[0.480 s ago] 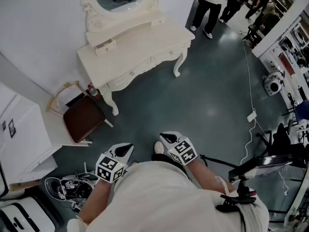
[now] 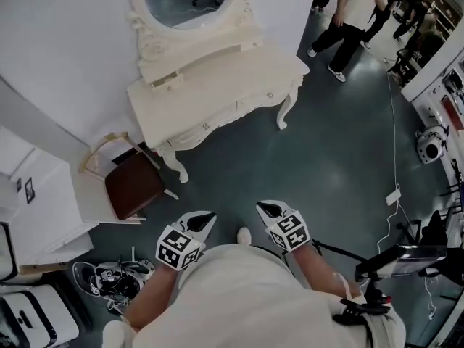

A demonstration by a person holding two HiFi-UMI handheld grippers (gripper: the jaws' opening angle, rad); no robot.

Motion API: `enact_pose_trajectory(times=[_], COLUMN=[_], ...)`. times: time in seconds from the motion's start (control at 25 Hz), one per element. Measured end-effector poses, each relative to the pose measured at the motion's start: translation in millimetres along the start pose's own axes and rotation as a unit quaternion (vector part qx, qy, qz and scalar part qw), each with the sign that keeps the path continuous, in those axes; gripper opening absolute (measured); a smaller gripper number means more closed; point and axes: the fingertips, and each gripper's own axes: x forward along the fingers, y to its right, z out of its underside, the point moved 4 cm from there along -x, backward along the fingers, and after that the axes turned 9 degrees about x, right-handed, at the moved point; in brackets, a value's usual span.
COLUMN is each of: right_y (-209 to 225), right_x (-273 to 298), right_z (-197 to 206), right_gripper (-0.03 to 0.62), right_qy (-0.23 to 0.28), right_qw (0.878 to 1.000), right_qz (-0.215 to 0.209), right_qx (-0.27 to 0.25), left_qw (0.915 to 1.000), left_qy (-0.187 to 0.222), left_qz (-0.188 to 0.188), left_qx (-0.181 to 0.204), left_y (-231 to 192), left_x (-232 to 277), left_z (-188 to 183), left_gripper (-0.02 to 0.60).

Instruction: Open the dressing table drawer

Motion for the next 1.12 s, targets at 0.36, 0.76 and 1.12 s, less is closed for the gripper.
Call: enact_pose_trajectory(times=[0.36,0.76,1.12], right_y=[86,161,229], right_x=[0,50,116], right_z=[-8,-69,-192], right_gripper=[0.058,0.040,0.028], right_qy=[-0.005,0.008,0.001], right_qw=[1.000,0.997,0.996], right_qz=[0.006,0.055,0.082], right_qx=[0.019,0.044,0.030], left_qw=[0.9998,0.9990,0.9954], left_qy=[-0.010,0.002,0.048], left_qz=[0.015,0.043,0.082], left_qx=[-0.004,-0.003,0.012], left_y=[-7,-101,-217], left_x=[73,134,181], left_z=[-39,-71,-163], left_gripper=[0.003,0.003,0.003])
